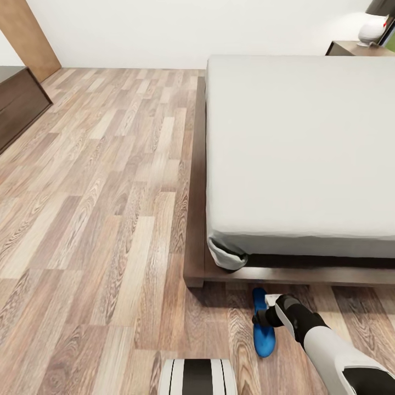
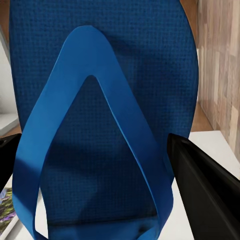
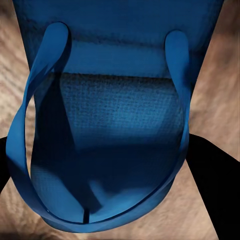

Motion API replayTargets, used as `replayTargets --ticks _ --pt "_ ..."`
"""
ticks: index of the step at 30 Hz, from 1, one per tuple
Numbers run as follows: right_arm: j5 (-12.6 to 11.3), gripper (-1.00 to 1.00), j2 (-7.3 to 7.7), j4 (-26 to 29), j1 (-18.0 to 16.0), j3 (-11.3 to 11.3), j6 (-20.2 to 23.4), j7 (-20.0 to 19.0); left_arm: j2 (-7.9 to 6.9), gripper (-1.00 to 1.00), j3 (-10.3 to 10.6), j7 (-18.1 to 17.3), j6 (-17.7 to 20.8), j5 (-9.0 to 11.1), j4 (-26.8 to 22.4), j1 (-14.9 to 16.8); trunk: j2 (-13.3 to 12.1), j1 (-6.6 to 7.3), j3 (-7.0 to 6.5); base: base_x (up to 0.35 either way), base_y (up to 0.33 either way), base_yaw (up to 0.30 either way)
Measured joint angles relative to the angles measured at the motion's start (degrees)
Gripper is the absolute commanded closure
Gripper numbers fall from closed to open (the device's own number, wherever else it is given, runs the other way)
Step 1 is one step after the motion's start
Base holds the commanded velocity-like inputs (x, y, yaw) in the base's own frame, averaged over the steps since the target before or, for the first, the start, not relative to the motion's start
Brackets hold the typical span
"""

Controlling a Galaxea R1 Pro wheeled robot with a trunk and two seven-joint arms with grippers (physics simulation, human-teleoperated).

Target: In the bedroom, move the book from the bed onto either nightstand, and place the two sandals side by side next to the bed.

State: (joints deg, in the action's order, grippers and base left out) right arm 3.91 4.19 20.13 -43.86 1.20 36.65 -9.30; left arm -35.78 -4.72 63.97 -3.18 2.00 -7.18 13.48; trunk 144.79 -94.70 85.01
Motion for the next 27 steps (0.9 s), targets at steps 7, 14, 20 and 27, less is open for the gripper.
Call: replayTargets --ticks 7,14,20,27 --pt "-0.01 1.00 -0.04 0.13 -0.03 0.00 -0.40 0.00 -0.01 1.00 0.06 0.00 -0.04 0.02 0.01 0.02 0.05 -0.11 0.88 0.000 0.000 0.000" --pt "0.04 1.00 -0.08 0.16 -0.08 0.00 -0.84 0.00 0.00 1.00 0.05 0.00 -0.06 0.01 0.02 0.01 0.05 -0.10 0.89 0.000 0.000 0.000" --pt "0.05 1.00 -0.09 0.09 -0.09 0.00 -0.87 0.00 -0.04 1.00 0.08 0.02 -0.13 0.01 0.02 -0.01 0.05 -0.10 0.89 0.000 0.000 0.000" --pt "0.05 1.00 -0.09 0.00 -0.09 0.00 -0.90 0.00 -0.02 1.00 0.06 -0.03 0.01 0.02 0.01 -0.01 0.05 -0.09 0.89 0.076 0.042 0.000"
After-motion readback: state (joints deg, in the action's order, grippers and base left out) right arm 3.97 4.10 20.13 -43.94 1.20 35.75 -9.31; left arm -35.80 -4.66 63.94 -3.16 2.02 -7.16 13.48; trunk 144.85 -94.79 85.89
